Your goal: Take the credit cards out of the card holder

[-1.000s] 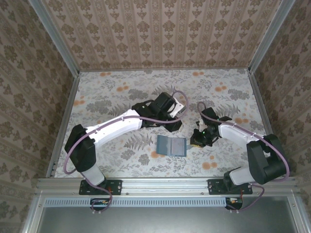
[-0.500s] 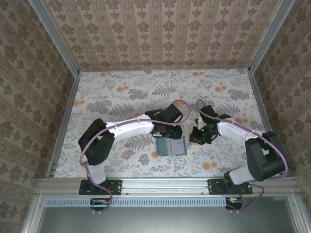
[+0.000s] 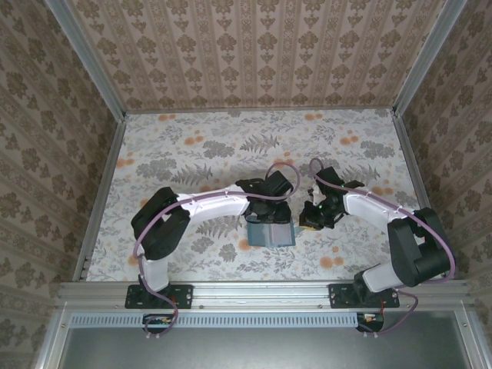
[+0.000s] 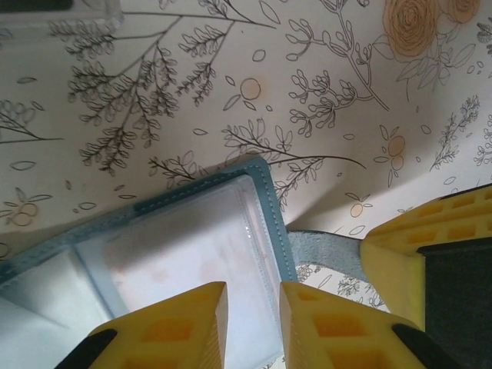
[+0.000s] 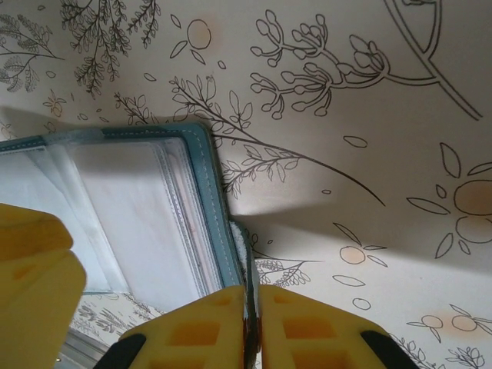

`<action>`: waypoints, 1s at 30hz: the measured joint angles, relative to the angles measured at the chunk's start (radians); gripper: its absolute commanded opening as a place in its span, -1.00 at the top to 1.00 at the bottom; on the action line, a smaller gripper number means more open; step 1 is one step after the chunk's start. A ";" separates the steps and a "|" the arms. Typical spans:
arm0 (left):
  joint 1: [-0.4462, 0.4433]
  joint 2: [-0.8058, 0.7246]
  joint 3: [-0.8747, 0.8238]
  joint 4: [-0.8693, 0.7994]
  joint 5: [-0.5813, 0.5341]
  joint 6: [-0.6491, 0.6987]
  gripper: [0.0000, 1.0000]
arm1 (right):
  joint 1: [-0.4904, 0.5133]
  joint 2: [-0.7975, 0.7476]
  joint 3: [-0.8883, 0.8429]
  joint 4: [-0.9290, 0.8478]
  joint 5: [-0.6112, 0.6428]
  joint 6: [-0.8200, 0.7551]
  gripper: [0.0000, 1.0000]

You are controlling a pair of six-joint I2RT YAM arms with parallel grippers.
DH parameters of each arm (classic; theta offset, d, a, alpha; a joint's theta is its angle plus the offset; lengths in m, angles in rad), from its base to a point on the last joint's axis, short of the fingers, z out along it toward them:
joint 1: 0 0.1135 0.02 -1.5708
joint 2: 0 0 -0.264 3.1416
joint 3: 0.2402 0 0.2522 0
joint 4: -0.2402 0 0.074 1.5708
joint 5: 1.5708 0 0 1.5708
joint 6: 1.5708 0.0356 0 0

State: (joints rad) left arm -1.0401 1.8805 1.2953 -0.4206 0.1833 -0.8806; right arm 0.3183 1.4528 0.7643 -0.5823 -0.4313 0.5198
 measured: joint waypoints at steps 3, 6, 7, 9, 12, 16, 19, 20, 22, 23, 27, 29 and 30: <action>-0.009 0.016 0.000 0.009 0.006 -0.014 0.46 | 0.008 -0.003 -0.004 0.000 0.000 0.000 0.76; -0.016 0.035 0.000 0.010 0.011 -0.020 0.44 | 0.017 -0.014 -0.013 0.000 0.000 0.002 0.76; -0.019 0.041 0.000 0.010 0.011 -0.023 0.44 | 0.018 -0.018 -0.016 0.000 0.000 0.003 0.76; -0.020 0.049 0.000 0.010 0.014 -0.028 0.43 | 0.020 -0.025 -0.020 0.000 0.000 0.004 0.76; -0.020 0.056 0.000 0.010 0.017 -0.036 0.43 | 0.020 -0.026 -0.021 0.000 0.000 0.004 0.76; -0.022 0.060 0.002 0.007 0.024 -0.040 0.43 | 0.021 -0.026 -0.023 0.000 0.000 0.004 0.75; -0.029 0.072 0.007 0.005 0.031 -0.040 0.43 | 0.021 -0.026 -0.025 0.000 0.000 0.004 0.75; -0.031 0.075 0.008 0.005 0.032 -0.040 0.43 | 0.021 -0.026 -0.025 0.000 0.000 0.004 0.75; -0.033 0.081 0.015 -0.001 0.033 -0.040 0.43 | 0.021 -0.026 -0.025 0.000 0.000 0.004 0.74; -0.033 0.085 0.021 -0.003 0.033 -0.040 0.43 | 0.022 -0.026 -0.025 0.000 0.000 0.004 0.74; -0.033 0.095 0.034 -0.017 0.033 -0.040 0.42 | 0.023 -0.026 -0.025 0.000 0.000 0.004 0.74; -0.033 0.095 0.035 -0.021 0.032 -0.039 0.43 | 0.023 -0.026 -0.025 0.000 0.000 0.004 0.73; -0.033 0.095 0.035 -0.024 0.029 -0.039 0.43 | 0.023 -0.026 -0.025 0.000 0.000 0.004 0.73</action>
State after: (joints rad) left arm -1.0729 1.9751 1.3308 -0.4442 0.2119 -0.9199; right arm 0.3412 1.4265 0.7395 -0.5823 -0.4309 0.5236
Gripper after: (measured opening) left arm 0.286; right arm 0.132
